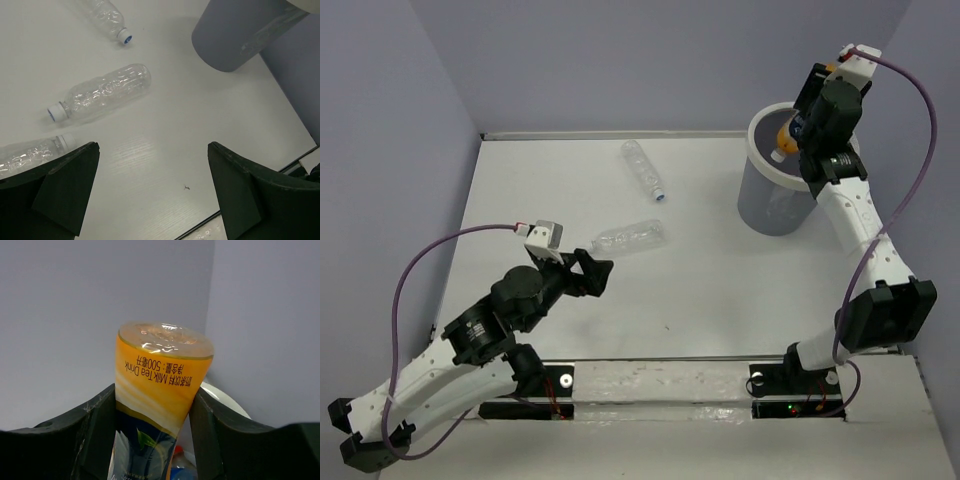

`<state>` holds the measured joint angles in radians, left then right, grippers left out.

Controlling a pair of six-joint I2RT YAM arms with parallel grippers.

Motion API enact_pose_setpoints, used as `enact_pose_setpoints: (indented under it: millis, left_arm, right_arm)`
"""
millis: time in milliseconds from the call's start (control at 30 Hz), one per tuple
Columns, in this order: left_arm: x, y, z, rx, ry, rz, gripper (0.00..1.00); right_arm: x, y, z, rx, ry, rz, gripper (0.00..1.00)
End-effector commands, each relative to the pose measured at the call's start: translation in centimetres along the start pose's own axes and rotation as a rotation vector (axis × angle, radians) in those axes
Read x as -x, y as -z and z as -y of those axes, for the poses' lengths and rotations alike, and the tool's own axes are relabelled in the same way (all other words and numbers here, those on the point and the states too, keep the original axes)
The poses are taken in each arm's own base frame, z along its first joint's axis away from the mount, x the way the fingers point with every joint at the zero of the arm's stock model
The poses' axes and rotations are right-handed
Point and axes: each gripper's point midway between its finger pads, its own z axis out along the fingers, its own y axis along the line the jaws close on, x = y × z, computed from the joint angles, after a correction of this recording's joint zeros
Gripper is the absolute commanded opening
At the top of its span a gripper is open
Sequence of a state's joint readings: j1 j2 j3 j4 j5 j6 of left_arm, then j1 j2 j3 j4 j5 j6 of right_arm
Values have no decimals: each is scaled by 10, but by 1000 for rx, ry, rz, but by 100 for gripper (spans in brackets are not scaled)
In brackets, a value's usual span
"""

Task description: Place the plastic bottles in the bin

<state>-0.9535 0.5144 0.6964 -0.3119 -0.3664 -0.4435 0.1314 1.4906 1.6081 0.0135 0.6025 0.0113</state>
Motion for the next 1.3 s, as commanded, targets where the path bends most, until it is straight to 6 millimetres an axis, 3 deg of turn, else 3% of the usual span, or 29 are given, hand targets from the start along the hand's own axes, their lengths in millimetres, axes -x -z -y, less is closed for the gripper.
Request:
enact_pose_setpoints:
  millis: [0,67,100,200,267,333,433,467,500,567,600,633,700,733,767,833,867,900,967,1000,1067,1167,1233,1267]
  left_arm:
    - [8,7,2,-25,-22,23,99]
    - [12,11,7,-61,-20,43,99]
    - [15,13,7,-71,-14,58,99]
    - [17,16,6,-70,-11,70,99]
    - [17,15,6,-71,-15,69,99]
    - [17,14,6,-68,-24,66,99]
    - [16,11,4,-56,-33,61,99]
    - [15,10,3,-51,-33,60,99]
    - [13,9,3,-48,-36,52,99]
    - [13,7,2,-45,-40,48,99]
    - [11,5,1,-38,-42,42,99]
    - [11,5,1,-36,-43,41,99]
    - [10,4,-1,-26,-43,38,99]
    - [10,2,-2,-18,-45,35,99]
    - [10,2,-4,-11,-45,35,99]
    - [10,0,-7,7,-40,36,99]
    - [10,0,-8,12,-38,37,99]
    - [10,-2,-10,19,-40,35,99]
    - [8,-3,-11,23,-42,30,99]
    - [7,-6,-11,27,-45,22,99]
    - [3,-10,-12,34,-53,4,99]
    - [1,-15,-14,49,-60,-10,99]
    - [-4,-19,-15,55,-70,-30,99]
    - [-3,-20,-16,60,-69,-30,99]
  right_arm:
    - [-6,-11,16,-59,29,47,71]
    - [-6,-14,20,-65,53,49,90]
    - [1,-15,18,-53,52,62,95]
    - [20,-12,12,-18,32,91,99]
    - [39,-4,-5,62,-20,98,99]
    - [51,14,-47,218,-16,100,98]
    - [39,30,-100,308,63,78,97]
    - [47,48,-133,388,85,94,96]
    - [7,47,-158,442,164,-2,96]
    - [-20,58,-200,556,199,-68,96]
    - [-21,70,-220,611,205,-93,96]
    - [-57,69,-244,648,236,-151,96]
    - [-80,75,-268,690,244,-184,97]
    - [-82,77,-279,707,234,-182,97]
    - [-111,80,-297,729,243,-223,97]
    - [-122,78,-312,753,214,-242,99]
    - [-152,75,-322,759,229,-280,99]
    - [-155,71,-329,757,221,-276,100]
    - [-182,67,-339,761,234,-300,100]
    - [-218,64,-347,762,261,-338,100]
    - [-257,63,-358,782,282,-373,100]
    - [-285,62,-368,804,287,-394,100]
    - [-323,64,-369,804,310,-439,100]
    - [-331,65,-369,803,315,-449,100]
